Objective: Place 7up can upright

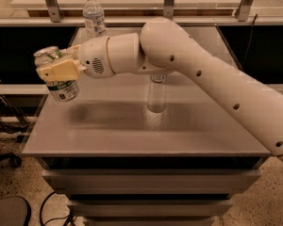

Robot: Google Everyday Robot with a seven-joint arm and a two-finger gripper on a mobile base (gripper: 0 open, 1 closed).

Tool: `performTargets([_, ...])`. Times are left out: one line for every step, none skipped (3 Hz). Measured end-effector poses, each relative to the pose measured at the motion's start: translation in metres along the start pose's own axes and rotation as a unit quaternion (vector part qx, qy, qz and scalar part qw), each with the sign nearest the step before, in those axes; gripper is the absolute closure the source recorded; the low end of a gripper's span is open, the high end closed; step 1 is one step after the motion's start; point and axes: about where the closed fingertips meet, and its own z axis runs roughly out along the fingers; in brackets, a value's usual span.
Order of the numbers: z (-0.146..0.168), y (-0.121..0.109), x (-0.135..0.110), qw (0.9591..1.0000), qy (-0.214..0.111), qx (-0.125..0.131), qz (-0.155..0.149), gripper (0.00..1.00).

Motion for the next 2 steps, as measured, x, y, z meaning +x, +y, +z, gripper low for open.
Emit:
performTargets([-0.0013, 0.0073, 0.0065, 0.9999, -0.008, -0.009, -0.012, 1.00])
performTargets([-0.0025, 0.0143, 0.0112, 0.9991, -0.027, -0.021, -0.024, 1.00])
